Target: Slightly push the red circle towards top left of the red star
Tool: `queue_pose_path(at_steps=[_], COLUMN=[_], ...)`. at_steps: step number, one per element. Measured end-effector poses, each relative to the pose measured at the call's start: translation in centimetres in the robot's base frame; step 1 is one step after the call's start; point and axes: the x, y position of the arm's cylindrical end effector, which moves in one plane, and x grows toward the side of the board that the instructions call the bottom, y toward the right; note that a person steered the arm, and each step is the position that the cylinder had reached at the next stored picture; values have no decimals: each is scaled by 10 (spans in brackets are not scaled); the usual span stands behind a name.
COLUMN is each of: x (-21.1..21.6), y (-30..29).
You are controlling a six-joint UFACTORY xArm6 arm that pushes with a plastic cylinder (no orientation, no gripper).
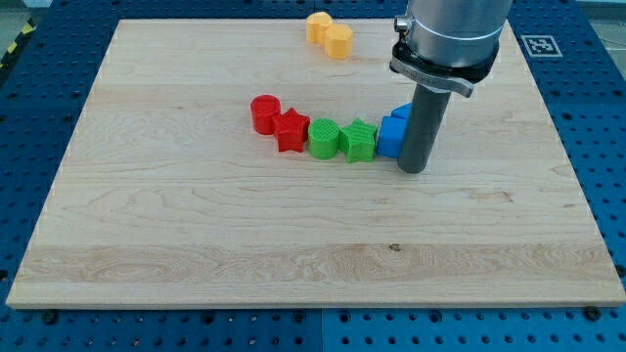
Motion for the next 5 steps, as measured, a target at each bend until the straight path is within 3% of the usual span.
queue_pose_path(at_steps=[2, 4, 5], x=[-15, 48, 53], y=[0, -24, -67])
